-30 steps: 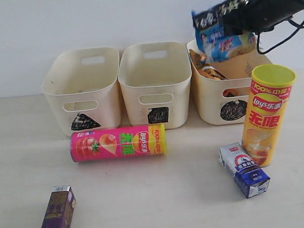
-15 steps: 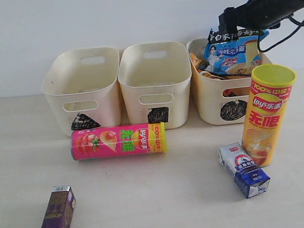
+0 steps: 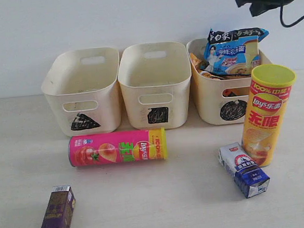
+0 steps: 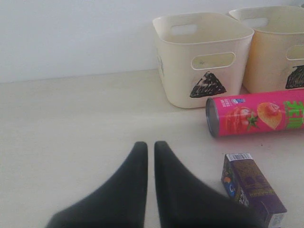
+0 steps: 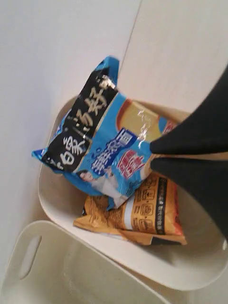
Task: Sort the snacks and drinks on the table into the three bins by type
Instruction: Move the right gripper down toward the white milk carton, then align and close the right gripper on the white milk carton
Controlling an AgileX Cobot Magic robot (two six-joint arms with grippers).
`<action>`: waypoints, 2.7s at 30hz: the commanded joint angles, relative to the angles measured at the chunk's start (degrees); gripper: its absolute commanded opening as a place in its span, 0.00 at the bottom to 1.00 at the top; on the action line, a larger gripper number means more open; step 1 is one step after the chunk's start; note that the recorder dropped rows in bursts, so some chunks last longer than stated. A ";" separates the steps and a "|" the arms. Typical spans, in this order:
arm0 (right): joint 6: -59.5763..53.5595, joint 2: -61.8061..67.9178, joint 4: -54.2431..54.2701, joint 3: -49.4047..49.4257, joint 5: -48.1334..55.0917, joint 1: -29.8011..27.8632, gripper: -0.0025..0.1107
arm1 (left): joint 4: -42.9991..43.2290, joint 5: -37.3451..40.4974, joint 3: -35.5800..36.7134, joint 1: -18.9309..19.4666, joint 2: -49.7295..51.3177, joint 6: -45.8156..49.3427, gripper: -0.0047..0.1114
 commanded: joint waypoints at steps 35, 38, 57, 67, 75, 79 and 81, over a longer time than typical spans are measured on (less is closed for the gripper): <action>16.46 -25.48 -17.15 35.16 15.21 32.05 0.02 | 0.03 -0.22 -0.02 0.19 -0.17 -0.31 0.08; 19.55 -25.58 -20.99 37.29 16.03 33.52 0.02 | 0.03 -0.33 -0.02 0.19 -0.17 -0.31 0.08; 26.06 -23.86 -22.16 49.30 9.74 30.66 0.66 | 0.03 -0.21 -0.02 0.19 -0.17 -0.31 0.08; 21.17 -18.11 -14.05 49.30 6.73 25.22 0.66 | 0.03 -0.34 -0.02 0.19 -0.17 -0.31 0.08; 21.17 -12.08 -14.67 49.30 3.91 24.88 0.66 | 0.03 -0.34 -0.02 0.19 -0.17 -0.31 0.08; 21.64 -9.54 -16.49 49.30 2.56 24.88 0.66 | 0.03 -0.22 -0.02 0.19 -0.17 -0.31 0.08; 21.96 -8.57 -17.58 49.30 1.60 24.88 0.66 | 0.03 -0.22 -0.02 0.19 -0.17 -0.31 0.08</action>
